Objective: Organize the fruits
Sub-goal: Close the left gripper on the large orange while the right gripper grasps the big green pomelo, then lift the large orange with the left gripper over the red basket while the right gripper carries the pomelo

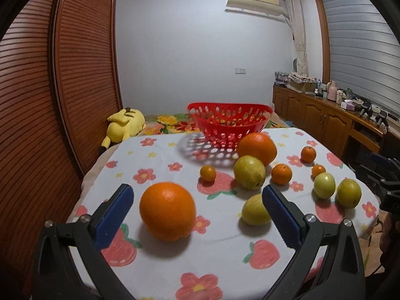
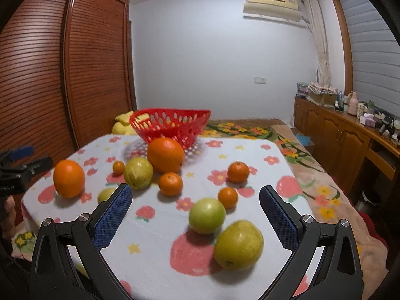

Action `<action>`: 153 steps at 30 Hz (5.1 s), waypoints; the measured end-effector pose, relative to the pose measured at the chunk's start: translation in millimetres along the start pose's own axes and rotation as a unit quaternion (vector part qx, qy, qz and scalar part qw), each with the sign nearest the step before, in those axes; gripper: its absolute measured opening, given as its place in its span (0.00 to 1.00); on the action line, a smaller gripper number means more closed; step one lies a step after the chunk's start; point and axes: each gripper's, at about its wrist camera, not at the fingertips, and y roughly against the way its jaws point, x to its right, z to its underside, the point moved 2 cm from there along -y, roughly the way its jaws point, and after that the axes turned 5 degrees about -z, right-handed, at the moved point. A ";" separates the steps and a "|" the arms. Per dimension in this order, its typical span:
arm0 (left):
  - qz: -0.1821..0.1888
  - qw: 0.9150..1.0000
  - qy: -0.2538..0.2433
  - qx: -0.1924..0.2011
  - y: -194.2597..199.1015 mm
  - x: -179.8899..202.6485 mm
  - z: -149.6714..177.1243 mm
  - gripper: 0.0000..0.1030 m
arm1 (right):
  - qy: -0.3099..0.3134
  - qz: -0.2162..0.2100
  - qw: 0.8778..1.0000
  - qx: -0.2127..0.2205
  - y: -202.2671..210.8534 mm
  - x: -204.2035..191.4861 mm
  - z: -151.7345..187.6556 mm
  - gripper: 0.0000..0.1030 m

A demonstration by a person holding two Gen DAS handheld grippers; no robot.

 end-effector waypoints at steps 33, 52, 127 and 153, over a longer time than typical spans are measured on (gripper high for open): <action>0.047 0.991 0.026 -0.123 -93.1 -33.9 28.2 0.96 | -0.033 0.006 0.994 -0.104 -32.7 50.1 55.0 0.88; 0.046 0.988 0.042 -0.143 -111.3 -42.9 34.3 0.84 | -0.038 -0.004 0.990 -0.133 -46.3 52.1 61.2 0.71; 0.136 0.989 -0.024 -0.058 -173.7 38.0 -131.6 0.77 | 0.059 -0.142 0.986 -0.061 -139.1 8.5 -112.8 0.60; 0.116 0.981 -0.097 -0.125 -275.0 95.9 -153.2 0.78 | 0.060 -0.169 0.980 -0.088 -227.6 45.1 -147.0 0.60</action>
